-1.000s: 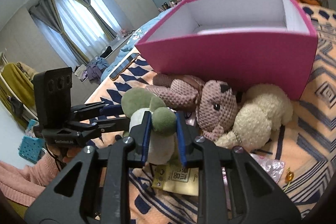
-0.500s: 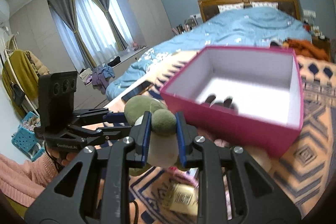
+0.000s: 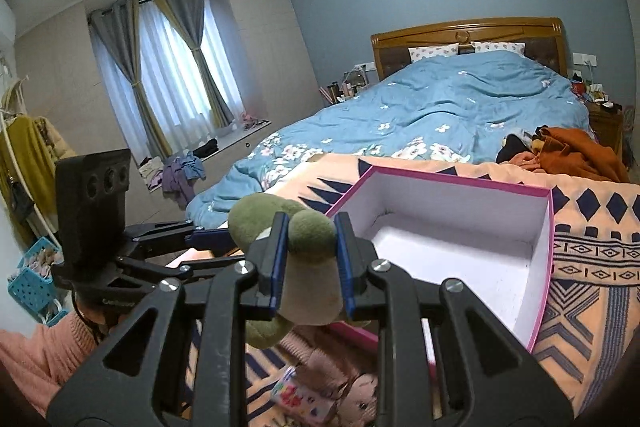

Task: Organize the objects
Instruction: 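Lift the green dinosaur with the left gripper over the pink box, then open the left gripper to release the dinosaur into the box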

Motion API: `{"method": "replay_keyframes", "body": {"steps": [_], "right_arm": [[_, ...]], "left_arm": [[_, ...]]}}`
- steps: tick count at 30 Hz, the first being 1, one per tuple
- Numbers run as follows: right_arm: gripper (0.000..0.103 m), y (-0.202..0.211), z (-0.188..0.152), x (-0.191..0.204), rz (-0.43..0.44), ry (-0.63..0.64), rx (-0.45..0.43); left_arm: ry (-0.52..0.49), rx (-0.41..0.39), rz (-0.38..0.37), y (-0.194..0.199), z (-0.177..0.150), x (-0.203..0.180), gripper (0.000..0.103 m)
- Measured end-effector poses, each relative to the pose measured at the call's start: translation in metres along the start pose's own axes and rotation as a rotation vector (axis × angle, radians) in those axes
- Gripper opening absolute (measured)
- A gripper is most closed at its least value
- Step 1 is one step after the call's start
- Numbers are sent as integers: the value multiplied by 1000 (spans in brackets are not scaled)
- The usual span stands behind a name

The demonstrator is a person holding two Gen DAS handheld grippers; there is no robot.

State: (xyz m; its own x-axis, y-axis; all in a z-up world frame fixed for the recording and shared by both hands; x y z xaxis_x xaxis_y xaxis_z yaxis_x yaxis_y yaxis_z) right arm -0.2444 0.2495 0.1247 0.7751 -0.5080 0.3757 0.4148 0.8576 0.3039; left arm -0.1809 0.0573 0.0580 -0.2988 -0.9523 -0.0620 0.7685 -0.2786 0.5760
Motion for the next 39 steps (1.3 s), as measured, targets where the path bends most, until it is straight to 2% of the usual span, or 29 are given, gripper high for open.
{"method": "replay_keyframes", "body": {"steps": [7, 17, 22, 24, 29, 39], "right_arm": [[25, -21, 4, -39, -18, -67, 26], [26, -59, -11, -82, -74, -138, 103], [31, -78, -19, -102, -137, -172, 142], [39, -81, -23, -110, -183, -190, 146], [42, -68, -33, -112, -196, -194, 127], [43, -30, -56, -81, -154, -163, 108]], "left_arm": [[3, 47, 37, -32, 4, 6, 50], [23, 130, 90, -76, -7, 17, 50], [41, 168, 108, -93, -13, 23, 50], [50, 177, 113, -96, -16, 25, 50], [56, 161, 111, -89, -19, 29, 50], [16, 48, 94, -48, -23, 18, 52]]}}
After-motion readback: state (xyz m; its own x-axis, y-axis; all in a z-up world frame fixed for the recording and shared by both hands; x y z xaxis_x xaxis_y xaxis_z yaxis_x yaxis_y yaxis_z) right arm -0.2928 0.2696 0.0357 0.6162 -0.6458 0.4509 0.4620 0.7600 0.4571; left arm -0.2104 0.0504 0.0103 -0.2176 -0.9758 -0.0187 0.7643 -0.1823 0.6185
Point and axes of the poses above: each gripper's, at about its wrist camera, not at the fingertips, and y roughly against the way its jaws point, x to its left, z to its top, the point moved 6 cm from there along -y, roughly the way its jaws point, and after that the axes turned 15 degrees about z, right-handed, at the moved point
